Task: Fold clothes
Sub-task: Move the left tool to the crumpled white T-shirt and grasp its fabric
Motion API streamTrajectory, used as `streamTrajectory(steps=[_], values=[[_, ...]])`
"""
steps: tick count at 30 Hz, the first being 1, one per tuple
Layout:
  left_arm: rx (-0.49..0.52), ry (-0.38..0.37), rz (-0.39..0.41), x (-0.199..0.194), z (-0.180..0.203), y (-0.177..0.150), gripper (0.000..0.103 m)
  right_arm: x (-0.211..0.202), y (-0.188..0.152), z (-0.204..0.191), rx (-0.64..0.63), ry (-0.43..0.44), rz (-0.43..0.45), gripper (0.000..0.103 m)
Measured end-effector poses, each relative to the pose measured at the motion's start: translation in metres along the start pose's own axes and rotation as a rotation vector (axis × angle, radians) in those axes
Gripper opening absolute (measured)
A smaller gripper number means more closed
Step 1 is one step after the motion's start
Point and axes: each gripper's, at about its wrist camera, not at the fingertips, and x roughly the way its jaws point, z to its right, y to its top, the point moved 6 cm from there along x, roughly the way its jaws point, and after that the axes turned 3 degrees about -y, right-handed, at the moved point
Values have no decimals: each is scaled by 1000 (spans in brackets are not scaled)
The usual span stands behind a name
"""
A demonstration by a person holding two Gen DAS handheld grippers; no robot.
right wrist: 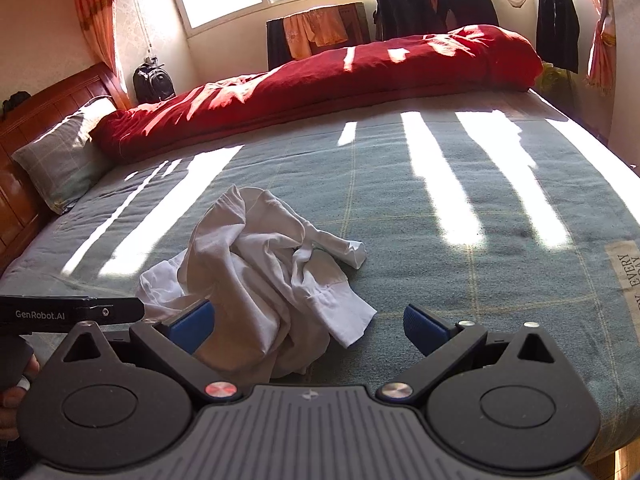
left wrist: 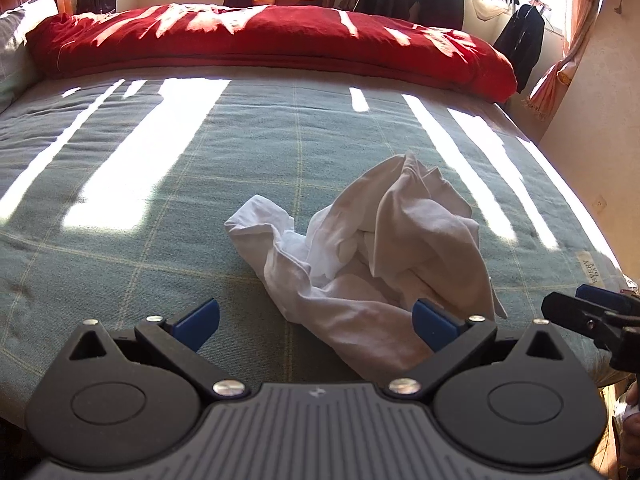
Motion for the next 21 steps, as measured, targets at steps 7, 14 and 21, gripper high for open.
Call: streamTrajectory(steps=[7, 14, 21], values=[[63, 24, -1, -2, 5, 4, 100, 2, 4, 6, 14, 39, 15, 102], [167, 48, 17, -9, 7, 27, 95, 3, -1, 18, 60, 56, 2, 102], [273, 33, -4, -3, 13, 48, 71, 6, -6, 17, 66, 85, -10, 102]])
